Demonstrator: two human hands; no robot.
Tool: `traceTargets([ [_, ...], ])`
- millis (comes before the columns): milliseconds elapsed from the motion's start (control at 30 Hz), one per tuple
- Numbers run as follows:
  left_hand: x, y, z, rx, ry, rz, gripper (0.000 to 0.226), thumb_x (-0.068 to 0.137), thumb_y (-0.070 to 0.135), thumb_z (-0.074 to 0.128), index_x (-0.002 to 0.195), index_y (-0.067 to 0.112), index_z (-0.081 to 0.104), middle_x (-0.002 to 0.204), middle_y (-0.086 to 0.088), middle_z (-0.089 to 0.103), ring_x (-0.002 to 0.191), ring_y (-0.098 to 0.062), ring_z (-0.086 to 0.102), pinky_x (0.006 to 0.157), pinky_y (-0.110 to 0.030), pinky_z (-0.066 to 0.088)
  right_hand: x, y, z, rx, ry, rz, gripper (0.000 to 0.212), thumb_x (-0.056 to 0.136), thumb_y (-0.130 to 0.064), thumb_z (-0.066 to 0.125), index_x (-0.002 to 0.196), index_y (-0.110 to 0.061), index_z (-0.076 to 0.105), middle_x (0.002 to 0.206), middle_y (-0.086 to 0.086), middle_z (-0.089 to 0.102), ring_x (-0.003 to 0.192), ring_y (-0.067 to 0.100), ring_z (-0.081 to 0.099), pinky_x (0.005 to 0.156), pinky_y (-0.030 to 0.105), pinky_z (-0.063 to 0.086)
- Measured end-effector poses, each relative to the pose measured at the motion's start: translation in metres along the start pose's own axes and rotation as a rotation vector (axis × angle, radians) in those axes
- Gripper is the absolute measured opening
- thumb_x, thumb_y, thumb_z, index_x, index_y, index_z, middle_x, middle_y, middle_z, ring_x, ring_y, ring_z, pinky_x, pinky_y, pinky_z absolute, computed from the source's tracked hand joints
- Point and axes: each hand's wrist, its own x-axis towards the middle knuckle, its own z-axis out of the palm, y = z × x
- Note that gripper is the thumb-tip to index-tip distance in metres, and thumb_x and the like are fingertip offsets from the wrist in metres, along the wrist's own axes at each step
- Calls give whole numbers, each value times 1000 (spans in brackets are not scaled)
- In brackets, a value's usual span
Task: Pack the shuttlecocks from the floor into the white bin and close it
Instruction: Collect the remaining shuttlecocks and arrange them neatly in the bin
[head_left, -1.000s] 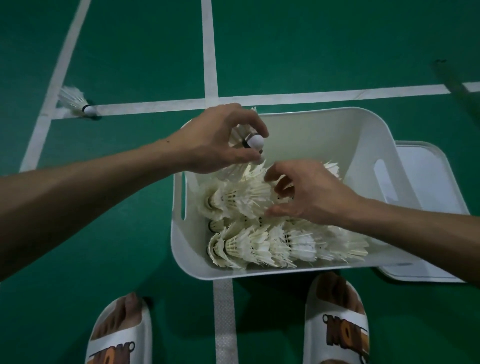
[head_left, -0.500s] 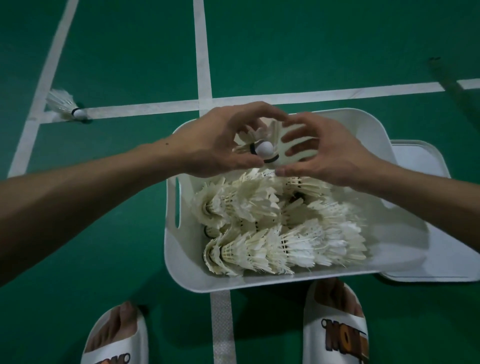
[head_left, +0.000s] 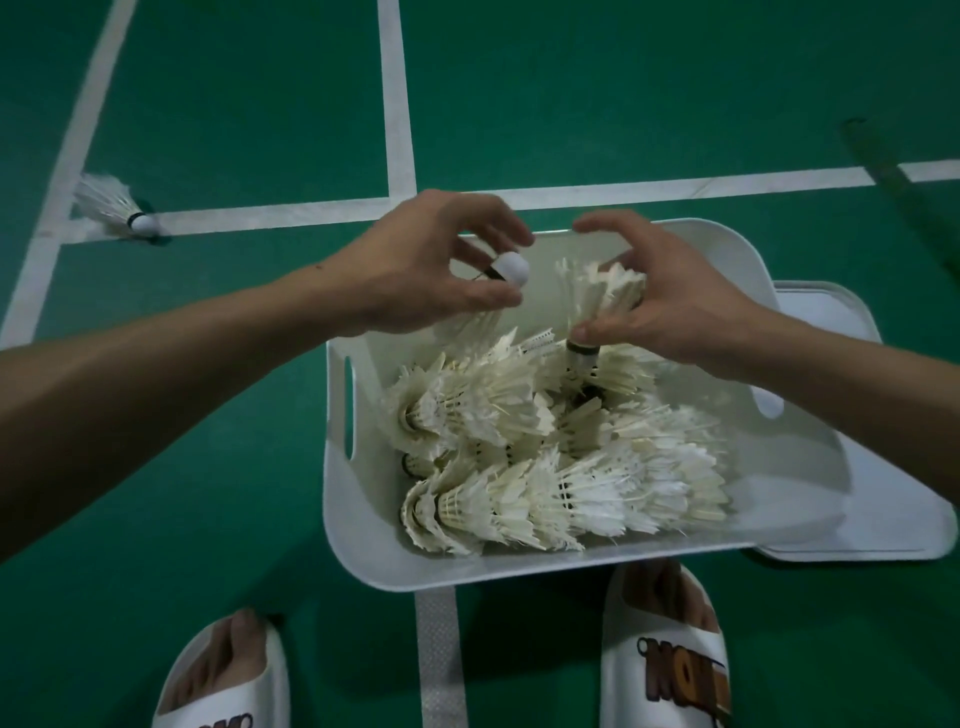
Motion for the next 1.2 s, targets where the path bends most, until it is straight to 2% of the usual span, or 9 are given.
traceTargets([
  [133, -1, -4, 1, 15, -41, -28, 32, 79, 29, 73, 109, 31, 64, 108, 10, 66, 92, 2, 65, 74, -17, 53, -8, 0, -3, 7, -79, -17, 83, 69, -9, 82, 133, -47, 46, 121, 2, 48, 93, 10, 58, 72, 16, 46],
  [233, -3, -5, 5, 42, -68, -39, 31, 80, 29, 73, 109, 32, 64, 109, 11, 67, 93, 0, 65, 82, -35, 56, -13, 0, -1, 25, -113, -21, 74, 69, -7, 82, 126, -46, 55, 127, 0, 50, 102, 14, 58, 85, 25, 51],
  [367, -4, -6, 8, 67, -67, -47, 30, 78, 29, 75, 107, 31, 66, 106, 11, 69, 92, -5, 67, 85, -43, 55, -17, 4, 2, 0, -92, -11, 61, 65, -26, 86, 117, -38, 56, 109, -1, 58, 93, 14, 62, 78, 23, 53],
  [500, -5, -8, 8, 66, -53, -60, 29, 77, 30, 76, 105, 31, 68, 103, 10, 69, 92, -5, 67, 85, -44, 55, -18, 5, 7, -314, -161, -26, 64, 60, -46, 85, 112, -40, 49, 105, -9, 55, 95, 11, 57, 69, 19, 43],
  [600, -5, -7, 8, 89, -38, -54, 28, 77, 32, 76, 104, 31, 68, 102, 10, 69, 91, -4, 66, 85, -44, 55, -19, 6, 15, -306, -154, -11, 70, 56, -47, 87, 115, -38, 50, 105, -12, 55, 88, 5, 59, 73, 23, 47],
  [767, -3, -8, 8, 112, -27, -45, 28, 77, 32, 75, 104, 29, 69, 102, 10, 69, 91, -3, 65, 83, -43, 55, -20, 3, 9, -249, -332, 17, 82, 60, -49, 82, 134, -31, 50, 129, -11, 55, 94, 5, 64, 88, 30, 56],
  [933, -1, -9, 6, 97, -7, -40, 29, 78, 31, 75, 106, 26, 68, 100, 8, 70, 90, -5, 65, 81, -42, 56, -22, 4, 14, -257, -310, 26, 82, 61, -39, 86, 135, -24, 54, 112, -11, 67, 89, 3, 67, 88, 27, 55],
  [1067, 2, -2, 1, 24, 33, -28, 28, 77, 27, 74, 103, 23, 66, 99, 11, 67, 88, -3, 66, 79, -30, 58, -24, 2, 25, -297, -297, -4, 92, 59, -41, 85, 141, -23, 47, 107, -6, 70, 85, 3, 66, 88, 26, 54],
  [1200, 3, 9, -4, -148, 117, -16, 26, 77, 18, 72, 100, 22, 60, 104, 5, 64, 85, -4, 69, 77, -19, 56, -21, 1, 9, -274, -304, 24, 107, 47, -48, 80, 144, -26, 39, 129, -10, 59, 89, 1, 66, 85, 26, 56],
])
